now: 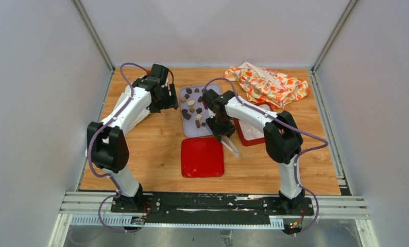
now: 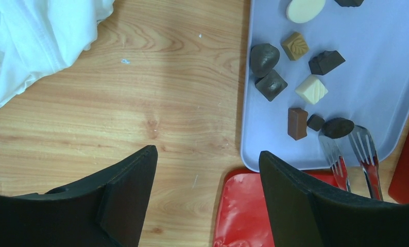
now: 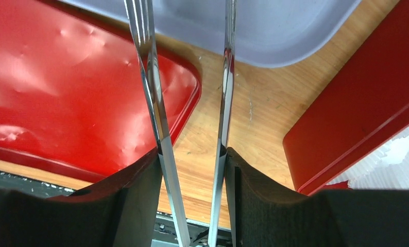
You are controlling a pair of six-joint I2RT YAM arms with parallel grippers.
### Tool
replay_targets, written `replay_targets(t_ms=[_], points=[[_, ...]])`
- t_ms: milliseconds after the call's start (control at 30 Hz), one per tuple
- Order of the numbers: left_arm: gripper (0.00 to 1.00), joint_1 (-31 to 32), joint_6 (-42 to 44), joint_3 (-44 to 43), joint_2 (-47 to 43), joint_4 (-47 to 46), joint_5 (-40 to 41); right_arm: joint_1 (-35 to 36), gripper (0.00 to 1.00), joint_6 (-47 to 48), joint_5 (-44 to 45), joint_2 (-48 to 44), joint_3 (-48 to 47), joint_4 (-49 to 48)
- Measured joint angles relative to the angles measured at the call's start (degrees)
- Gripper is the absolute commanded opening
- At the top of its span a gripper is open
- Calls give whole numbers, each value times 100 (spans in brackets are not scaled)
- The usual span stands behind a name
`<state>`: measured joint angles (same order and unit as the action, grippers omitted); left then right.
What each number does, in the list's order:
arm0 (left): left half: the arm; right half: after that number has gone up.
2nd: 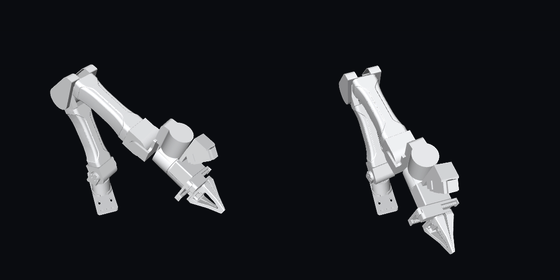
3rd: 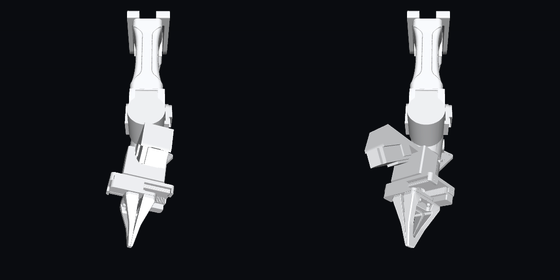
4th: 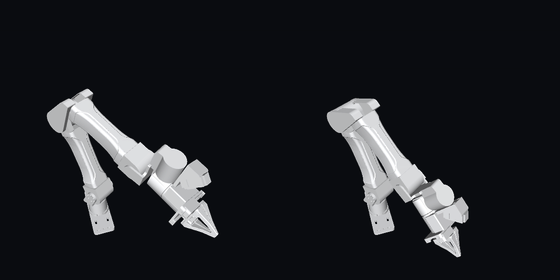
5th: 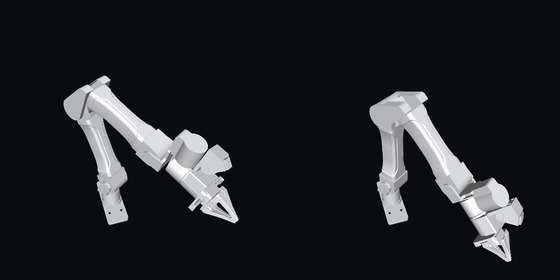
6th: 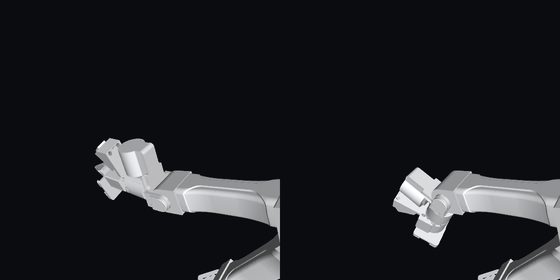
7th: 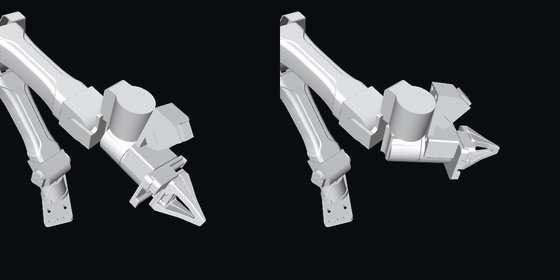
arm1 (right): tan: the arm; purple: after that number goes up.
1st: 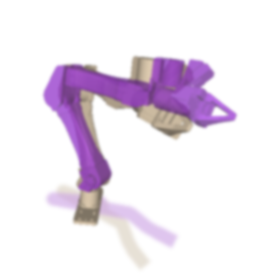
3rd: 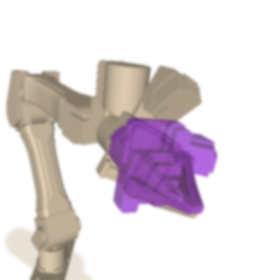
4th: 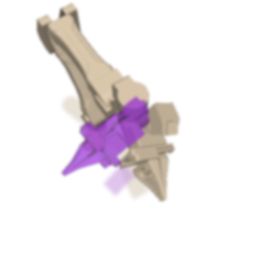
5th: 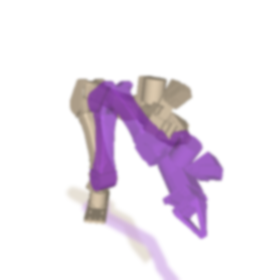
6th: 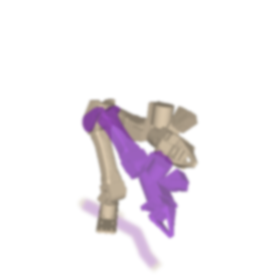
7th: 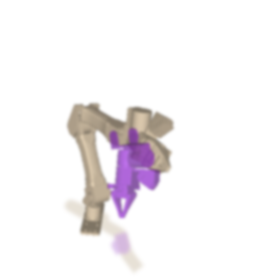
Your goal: Pack the chocolate
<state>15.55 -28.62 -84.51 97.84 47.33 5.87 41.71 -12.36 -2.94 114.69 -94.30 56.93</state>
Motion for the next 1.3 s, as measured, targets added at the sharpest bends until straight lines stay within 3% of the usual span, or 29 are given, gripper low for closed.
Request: replay_targets(t_ms=[333,567,767,1133,1300], points=[[77,0,72,0,-68,9,7,17,46,-164,407,466,-544,116],[78,0,83,11,-96,15,13,17,17,-225,599,483,-575,136],[77,0,83,66,-103,37,15,17,1,-240,629,463,-570,138],[77,-15,127,39,-105,114,236,-50,0,-118,793,-424,-570,205],[77,-50,55,39,-219,114,376,-538,0,-101,938,-1309,-391,249]])
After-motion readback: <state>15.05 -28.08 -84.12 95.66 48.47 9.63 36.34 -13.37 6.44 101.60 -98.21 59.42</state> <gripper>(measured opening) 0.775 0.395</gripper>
